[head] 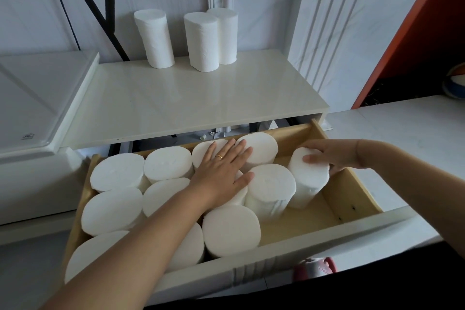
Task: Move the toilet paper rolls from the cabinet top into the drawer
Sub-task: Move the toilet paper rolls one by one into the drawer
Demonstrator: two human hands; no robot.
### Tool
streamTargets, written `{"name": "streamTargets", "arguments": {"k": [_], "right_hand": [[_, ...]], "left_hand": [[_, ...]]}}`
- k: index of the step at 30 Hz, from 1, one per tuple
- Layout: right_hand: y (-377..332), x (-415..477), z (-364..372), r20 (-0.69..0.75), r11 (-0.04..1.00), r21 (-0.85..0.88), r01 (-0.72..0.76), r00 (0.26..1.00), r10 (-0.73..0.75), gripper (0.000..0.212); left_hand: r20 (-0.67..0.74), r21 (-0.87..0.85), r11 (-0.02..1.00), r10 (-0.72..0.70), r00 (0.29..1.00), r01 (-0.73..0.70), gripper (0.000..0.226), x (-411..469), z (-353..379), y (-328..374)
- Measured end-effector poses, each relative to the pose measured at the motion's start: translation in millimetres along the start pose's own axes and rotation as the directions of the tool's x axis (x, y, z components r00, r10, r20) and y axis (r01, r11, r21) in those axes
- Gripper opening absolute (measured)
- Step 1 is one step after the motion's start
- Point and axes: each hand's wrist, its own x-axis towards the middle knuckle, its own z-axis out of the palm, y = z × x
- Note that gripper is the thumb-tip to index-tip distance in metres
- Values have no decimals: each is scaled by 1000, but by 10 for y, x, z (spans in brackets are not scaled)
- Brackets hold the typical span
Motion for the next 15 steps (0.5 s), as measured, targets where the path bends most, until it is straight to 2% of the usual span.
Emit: {"name": "streamTargets", "arguments": {"k": [3, 7, 9, 15], "right_hand": [[49, -73, -4, 49, 999, -39, -12, 999, 13, 44], [75, -167, 36, 133, 996, -47, -71, 988, 77, 44], [116, -204, 75, 163, 994, -30, -103, 981, 106, 43], [244, -358, 183, 294, 989, -15, -147, 945, 145, 37]], "left_hand": [[-6, -3, 1000, -12, 1000, 12, 64, 6, -1, 3], [41, -29, 999, -20, 999, 21, 93, 19, -30, 97], [68, -22, 1000, 18, 998, -17, 100, 27, -28, 163], [64, 8, 999, 44, 997, -44, 89, 35, -18, 228]]}}
